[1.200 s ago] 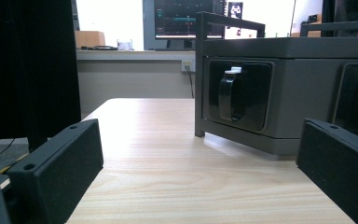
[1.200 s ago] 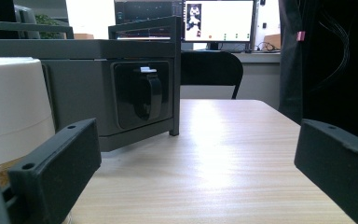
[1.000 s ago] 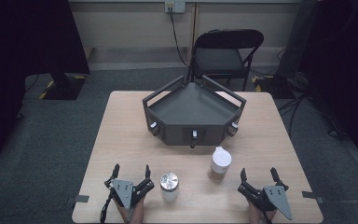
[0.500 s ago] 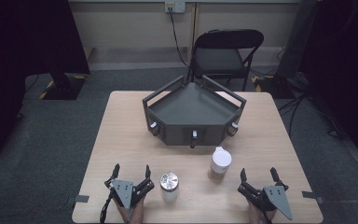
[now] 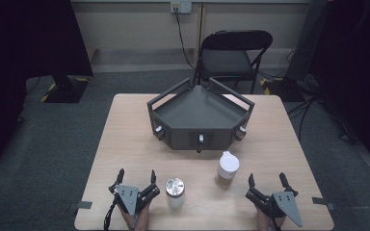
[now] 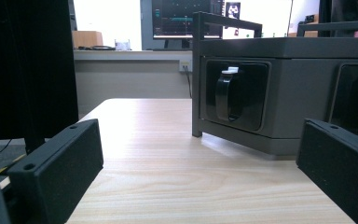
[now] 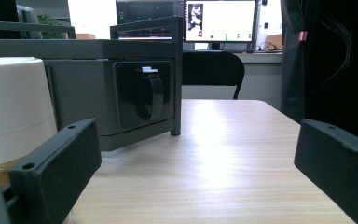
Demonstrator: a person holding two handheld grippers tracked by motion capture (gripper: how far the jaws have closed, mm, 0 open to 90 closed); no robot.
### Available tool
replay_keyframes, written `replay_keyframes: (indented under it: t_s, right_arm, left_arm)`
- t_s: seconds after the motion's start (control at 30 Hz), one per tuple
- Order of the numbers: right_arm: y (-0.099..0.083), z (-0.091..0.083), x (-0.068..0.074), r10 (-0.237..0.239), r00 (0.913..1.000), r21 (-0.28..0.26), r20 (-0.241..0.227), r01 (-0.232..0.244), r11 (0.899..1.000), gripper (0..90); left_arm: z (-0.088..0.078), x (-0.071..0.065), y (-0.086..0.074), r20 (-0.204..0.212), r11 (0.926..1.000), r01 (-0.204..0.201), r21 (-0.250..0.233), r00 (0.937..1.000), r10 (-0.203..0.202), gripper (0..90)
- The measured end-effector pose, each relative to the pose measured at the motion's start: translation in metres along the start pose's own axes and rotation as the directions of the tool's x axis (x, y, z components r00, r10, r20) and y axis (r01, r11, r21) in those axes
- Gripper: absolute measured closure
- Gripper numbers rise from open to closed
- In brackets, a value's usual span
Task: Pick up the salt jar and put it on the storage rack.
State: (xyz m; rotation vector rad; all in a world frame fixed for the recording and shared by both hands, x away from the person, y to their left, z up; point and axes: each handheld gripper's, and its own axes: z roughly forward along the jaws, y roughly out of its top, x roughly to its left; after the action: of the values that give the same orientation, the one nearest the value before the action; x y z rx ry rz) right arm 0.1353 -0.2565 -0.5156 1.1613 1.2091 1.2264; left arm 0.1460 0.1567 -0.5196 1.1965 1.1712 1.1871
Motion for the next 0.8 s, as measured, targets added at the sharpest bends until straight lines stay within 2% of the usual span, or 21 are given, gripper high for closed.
replay_keyframes:
  t_s: [0.47, 0.53, 0.67, 0.8]
  right_arm:
    - [0.000, 0.000, 0.001, 0.000, 1.0000, 0.000, 0.003, 0.000, 1.000, 0.0]
    - [0.000, 0.000, 0.001, -0.001, 1.0000, 0.000, 0.003, 0.001, 1.000, 0.0]
    - [0.000, 0.000, 0.001, 0.000, 1.0000, 0.000, 0.003, 0.000, 1.000, 0.0]
    - [0.000, 0.000, 0.001, -0.001, 1.0000, 0.000, 0.004, 0.001, 1.000, 0.0]
  left_arm:
    - [0.001, -0.001, 0.000, -0.003, 1.0000, 0.000, 0.002, 1.0000, 0.000, 0.1]
    - [0.004, 0.003, 0.003, 0.023, 0.9998, -0.007, 0.017, 0.9997, 0.007, 0.0]
    - [0.003, 0.003, 0.004, 0.036, 0.9998, -0.010, 0.018, 0.9993, 0.009, 0.0]
    - [0.001, 0.004, 0.011, 0.057, 0.9999, 0.013, -0.005, 0.9983, -0.013, 0.0]
